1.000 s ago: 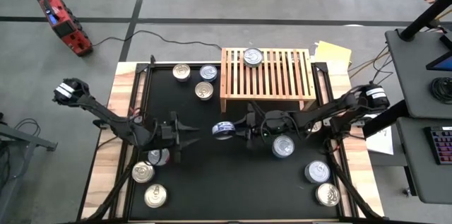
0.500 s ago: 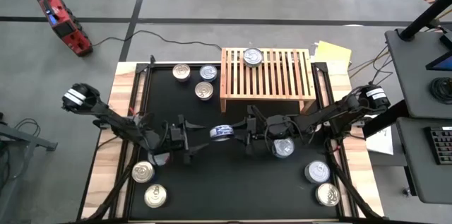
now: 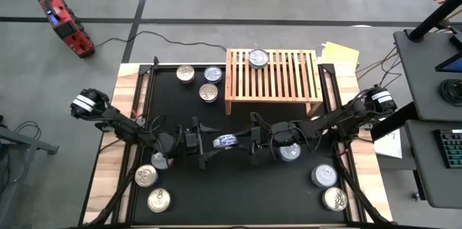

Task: Stack canned seafood by type on shelf
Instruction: Put the blue tuna can on the shelf

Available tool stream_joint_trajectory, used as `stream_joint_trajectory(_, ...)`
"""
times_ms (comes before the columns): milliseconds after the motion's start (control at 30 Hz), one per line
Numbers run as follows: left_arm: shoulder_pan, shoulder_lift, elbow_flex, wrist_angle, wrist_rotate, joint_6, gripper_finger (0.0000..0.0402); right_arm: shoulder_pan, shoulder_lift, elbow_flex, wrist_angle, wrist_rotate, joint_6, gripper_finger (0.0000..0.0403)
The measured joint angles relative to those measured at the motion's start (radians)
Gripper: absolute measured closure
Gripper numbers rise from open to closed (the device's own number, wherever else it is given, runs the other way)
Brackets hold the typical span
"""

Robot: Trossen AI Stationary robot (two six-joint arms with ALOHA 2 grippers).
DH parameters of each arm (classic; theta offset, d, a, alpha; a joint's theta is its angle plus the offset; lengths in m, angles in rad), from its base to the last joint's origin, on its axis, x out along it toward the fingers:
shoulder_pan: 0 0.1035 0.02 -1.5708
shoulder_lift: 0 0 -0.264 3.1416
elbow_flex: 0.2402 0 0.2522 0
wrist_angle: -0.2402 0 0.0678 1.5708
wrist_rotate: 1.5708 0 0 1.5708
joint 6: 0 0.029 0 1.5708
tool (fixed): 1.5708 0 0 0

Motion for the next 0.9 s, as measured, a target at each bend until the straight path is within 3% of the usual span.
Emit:
stream_joint_trajectory(167,0.001,-0.007,-0.005,0.000,0.018,-0.008,0.0149,0.001,0.000,0.000,-0.004,0.004,0.005,0.0273)
stream_joint_trajectory(300,0.001,-0.007,0.001,-0.009,0.016,-0.008,0.0225,0.001,0.000,0.000,-0.005,0.006,0.013,0.0267)
stream_joint_trajectory(400,0.001,-0.009,0.004,-0.019,0.005,-0.012,0.0285,0.001,0.000,0.000,-0.001,0.004,0.055,0.0232)
stream_joint_trajectory(667,0.000,-0.022,0.004,-0.027,-0.066,-0.064,0.0282,0.000,-0.022,0.000,-0.021,0.008,0.077,0.0149)
stream_joint_trajectory(900,0.001,-0.117,-0.002,-0.082,-0.149,-0.180,0.0282,0.006,-0.135,0.000,-0.175,0.002,0.101,0.0131)
